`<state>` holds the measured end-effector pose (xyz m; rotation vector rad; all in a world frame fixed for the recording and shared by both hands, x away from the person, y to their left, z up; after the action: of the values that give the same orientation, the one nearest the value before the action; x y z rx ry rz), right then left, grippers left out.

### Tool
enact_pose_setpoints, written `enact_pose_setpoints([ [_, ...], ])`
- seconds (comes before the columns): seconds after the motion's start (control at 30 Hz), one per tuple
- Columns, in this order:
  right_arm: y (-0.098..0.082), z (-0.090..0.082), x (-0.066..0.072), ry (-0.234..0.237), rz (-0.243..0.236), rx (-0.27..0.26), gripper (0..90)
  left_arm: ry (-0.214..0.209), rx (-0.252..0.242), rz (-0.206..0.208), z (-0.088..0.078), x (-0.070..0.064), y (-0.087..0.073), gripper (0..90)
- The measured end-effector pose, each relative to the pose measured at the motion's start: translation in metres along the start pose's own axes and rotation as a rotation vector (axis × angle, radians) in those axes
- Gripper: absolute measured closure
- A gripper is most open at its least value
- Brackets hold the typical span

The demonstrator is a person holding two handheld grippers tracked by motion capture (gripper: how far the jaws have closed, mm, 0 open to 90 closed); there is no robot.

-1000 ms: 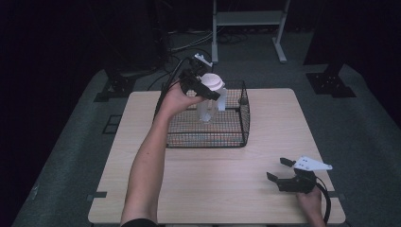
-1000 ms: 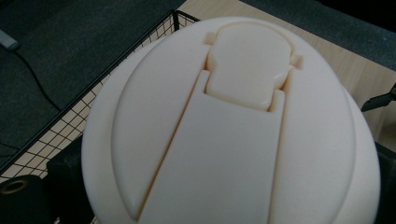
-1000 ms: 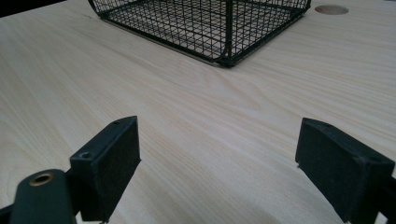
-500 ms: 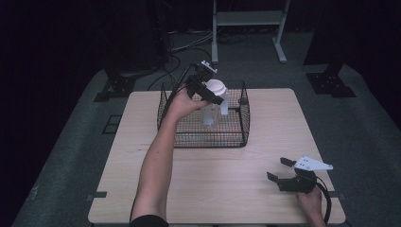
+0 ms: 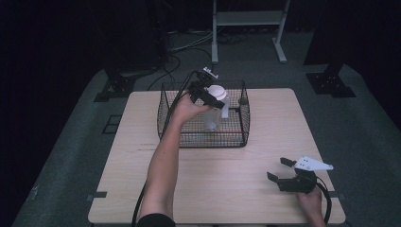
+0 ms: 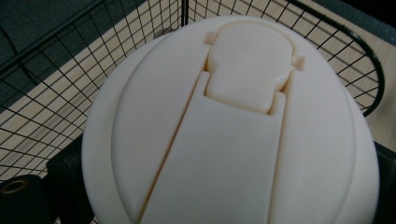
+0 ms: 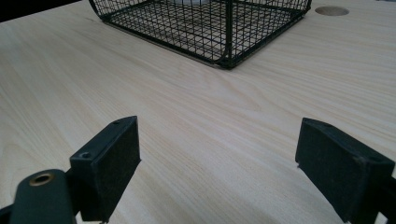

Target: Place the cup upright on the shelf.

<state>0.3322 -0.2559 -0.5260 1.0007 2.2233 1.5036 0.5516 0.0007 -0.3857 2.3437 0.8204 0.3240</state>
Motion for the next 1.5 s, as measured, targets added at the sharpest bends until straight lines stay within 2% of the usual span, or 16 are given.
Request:
enact_pose_setpoints([
  [0.1,0.0,0.0,0.0,0.002,0.002,-0.001,12.8,0.007,0.014,0.002,0.005,0.001,-0.003,4.9],
  [0.2,0.0,0.0,0.0,0.003,0.001,-0.001,12.9,0.014,0.004,-0.008,0.009,0.001,-0.005,5.0],
  [0.3,0.0,0.0,0.0,0.002,-0.002,-0.002,12.9,0.024,0.008,0.002,0.013,0.002,-0.008,4.9],
  [0.4,0.0,0.0,0.0,0.003,-0.001,-0.005,12.9,0.05,-0.007,0.003,0.016,0.003,-0.011,4.9],
  [0.53,0.0,0.0,0.0,0.003,0.0,-0.004,12.9,0.051,-0.017,-0.01,0.019,0.004,-0.015,4.9],
  [0.63,0.0,0.0,0.0,0.003,0.001,-0.005,12.9,0.045,-0.033,-0.025,0.018,0.006,-0.017,4.9],
  [0.83,0.001,-0.001,0.0,0.006,0.003,-0.01,12.9,0.049,-0.033,0.003,0.017,0.004,-0.02,4.8],
  [1.03,0.002,-0.002,-0.003,0.013,0.019,-0.031,12.9,0.047,-0.05,-0.003,0.015,0.003,-0.024,4.7],
  [1.43,0.001,-0.001,-0.002,0.018,0.018,-0.023,12.9,0.049,-0.056,0.008,0.013,0.003,-0.026,4.4],
  [1.5,0.001,-0.001,-0.002,0.019,0.016,-0.02,12.9,0.048,-0.059,0.0,0.012,0.003,-0.026,4.2],
])
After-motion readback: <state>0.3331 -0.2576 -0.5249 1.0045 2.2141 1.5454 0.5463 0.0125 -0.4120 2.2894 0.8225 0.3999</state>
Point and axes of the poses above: each handheld gripper's, and its own axes: z roughly forward along the jaws, y roughly out of its top, x roughly to its left, the point moved 7 cm from there along z, roughly forward along the jaws, and after that the axes turned 6 degrees about y, right-handed, at the moved point
